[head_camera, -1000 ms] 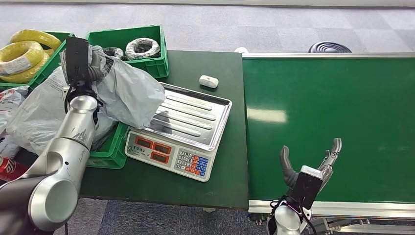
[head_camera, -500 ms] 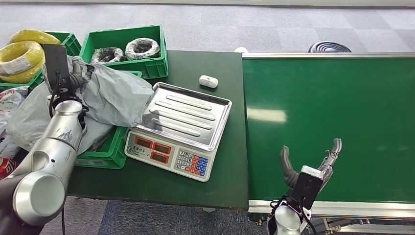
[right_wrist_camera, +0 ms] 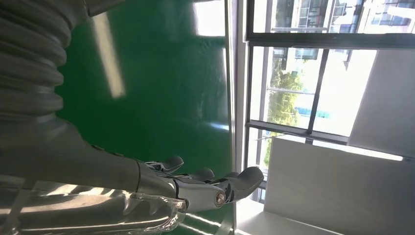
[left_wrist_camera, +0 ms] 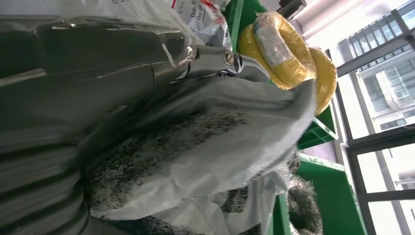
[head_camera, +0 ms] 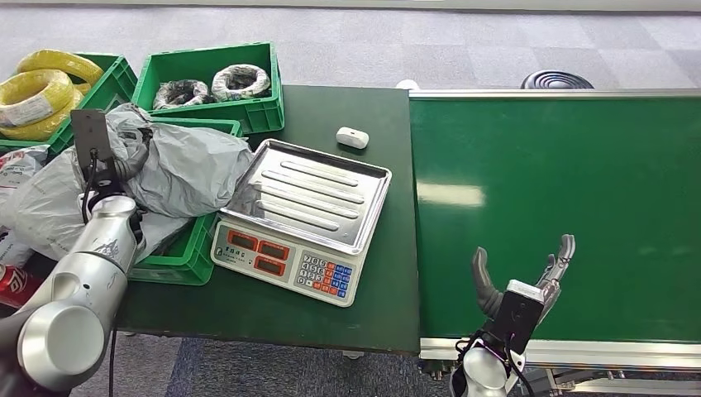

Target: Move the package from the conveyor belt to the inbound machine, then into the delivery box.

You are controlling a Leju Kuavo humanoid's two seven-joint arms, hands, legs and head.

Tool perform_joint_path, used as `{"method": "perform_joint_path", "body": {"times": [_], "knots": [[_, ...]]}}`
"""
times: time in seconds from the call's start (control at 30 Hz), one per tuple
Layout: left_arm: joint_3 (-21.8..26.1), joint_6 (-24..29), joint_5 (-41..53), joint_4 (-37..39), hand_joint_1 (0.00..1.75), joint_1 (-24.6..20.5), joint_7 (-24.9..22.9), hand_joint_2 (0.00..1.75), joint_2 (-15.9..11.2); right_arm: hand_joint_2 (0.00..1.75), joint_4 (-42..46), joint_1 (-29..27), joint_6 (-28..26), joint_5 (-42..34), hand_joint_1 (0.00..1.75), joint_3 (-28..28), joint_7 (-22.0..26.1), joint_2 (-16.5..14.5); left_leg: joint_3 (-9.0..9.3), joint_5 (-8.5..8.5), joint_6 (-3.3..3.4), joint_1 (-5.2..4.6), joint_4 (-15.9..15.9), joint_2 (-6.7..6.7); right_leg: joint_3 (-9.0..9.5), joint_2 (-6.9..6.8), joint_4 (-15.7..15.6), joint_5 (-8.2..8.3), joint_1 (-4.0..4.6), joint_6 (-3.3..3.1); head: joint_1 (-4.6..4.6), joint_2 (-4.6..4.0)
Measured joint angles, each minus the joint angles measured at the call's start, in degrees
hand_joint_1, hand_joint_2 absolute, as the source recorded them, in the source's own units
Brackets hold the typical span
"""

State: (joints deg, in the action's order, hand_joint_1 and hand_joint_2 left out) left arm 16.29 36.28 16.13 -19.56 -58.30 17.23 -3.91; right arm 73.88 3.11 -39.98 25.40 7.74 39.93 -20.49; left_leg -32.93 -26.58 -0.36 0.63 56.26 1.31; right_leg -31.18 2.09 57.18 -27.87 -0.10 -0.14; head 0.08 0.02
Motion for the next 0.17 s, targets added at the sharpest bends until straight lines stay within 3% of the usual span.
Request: {"method": "perform_joint_path", "body": {"times": [0.17], "knots": [[0.73,0.30,-0.53,0.46,0.00,0.99,0.79,1.75,-0.01,1.75,0.00,0.00,0.00,0.06,0.00,0.00,0.00,-0.01,0.00,0.00,0.00,0.00,0.00,0.00,0.00,0.00,0.00,0.00,0.00,0.00,0.02,0.00]]}}
